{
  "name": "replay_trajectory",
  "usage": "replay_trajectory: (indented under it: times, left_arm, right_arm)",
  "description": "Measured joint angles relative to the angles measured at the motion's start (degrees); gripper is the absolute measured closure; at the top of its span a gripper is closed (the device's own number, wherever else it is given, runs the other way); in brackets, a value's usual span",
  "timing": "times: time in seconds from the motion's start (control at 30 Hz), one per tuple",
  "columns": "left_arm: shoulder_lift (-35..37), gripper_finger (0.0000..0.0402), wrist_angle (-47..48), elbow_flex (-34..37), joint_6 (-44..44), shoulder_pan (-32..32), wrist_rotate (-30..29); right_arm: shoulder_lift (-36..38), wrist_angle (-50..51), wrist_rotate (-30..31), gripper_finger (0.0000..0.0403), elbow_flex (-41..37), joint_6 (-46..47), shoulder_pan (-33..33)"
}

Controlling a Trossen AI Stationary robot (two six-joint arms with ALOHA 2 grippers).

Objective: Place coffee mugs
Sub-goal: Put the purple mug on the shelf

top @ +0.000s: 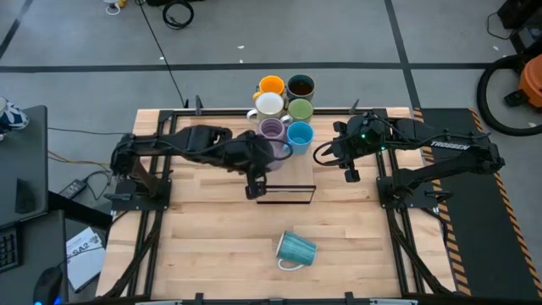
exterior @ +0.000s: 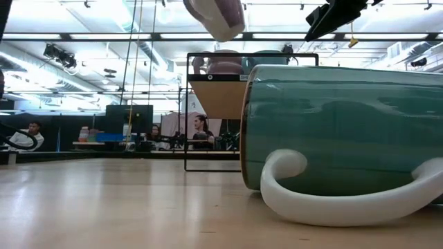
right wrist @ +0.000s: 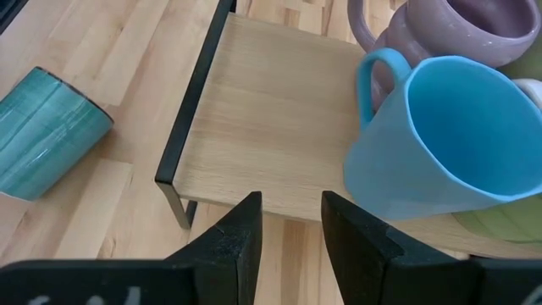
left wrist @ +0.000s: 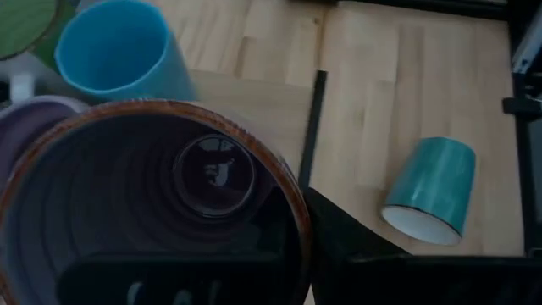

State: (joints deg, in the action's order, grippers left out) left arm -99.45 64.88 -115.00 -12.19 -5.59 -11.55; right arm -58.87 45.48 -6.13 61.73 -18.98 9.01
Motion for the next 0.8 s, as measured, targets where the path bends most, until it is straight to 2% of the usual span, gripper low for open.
replay_trajectory:
  times: [0.4,0.8]
  left_arm:
    - [-4.46,0.0372,0.3,0.02,1.66,1.03,0.97]
    - [-9.36,0.0371,1.7,0.02,7.36,1.03,0.88]
  right_arm:
    - [0.02,-0.55,0.0,0.0274,0.0,-0.01,0.01]
    - [0.0,-0.82,0.0,0.0274,0.0,-0.02,-0.01]
